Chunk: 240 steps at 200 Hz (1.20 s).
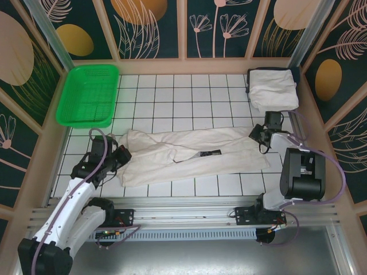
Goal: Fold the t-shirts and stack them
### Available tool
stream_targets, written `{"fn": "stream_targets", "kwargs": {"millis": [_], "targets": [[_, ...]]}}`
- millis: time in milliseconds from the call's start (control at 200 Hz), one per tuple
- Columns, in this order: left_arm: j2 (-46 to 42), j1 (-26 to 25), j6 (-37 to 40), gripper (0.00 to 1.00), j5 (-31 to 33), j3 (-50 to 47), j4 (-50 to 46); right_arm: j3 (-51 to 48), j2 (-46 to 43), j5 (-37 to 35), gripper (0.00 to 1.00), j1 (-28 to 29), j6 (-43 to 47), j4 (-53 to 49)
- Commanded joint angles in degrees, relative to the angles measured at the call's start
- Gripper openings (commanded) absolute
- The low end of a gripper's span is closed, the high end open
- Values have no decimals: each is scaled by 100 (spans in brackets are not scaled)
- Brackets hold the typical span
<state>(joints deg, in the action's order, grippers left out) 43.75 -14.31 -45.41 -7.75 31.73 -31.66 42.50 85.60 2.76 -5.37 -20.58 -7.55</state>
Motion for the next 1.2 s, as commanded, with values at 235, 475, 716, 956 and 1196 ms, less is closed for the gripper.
{"fn": "stream_targets", "kwargs": {"millis": [235,475,716,956,1196], "targets": [[-34,-227,-412,0,339,-178,-375,-191,-394,-235,26,-243,-342,-441],[-117,-240,-459,0,414,-183,-482,-283,-1030,134,41,-197,-510,-385],[-80,-247,-461,0,458,-193,-492,-172,-130,-159,43,221,-532,-244],[276,-372,-369,0,710,-98,-560,426,1009,-179,17,-44,-311,-397],[512,-811,-444,0,730,-89,-272,904,904,172,3,-153,-342,-527]]}}
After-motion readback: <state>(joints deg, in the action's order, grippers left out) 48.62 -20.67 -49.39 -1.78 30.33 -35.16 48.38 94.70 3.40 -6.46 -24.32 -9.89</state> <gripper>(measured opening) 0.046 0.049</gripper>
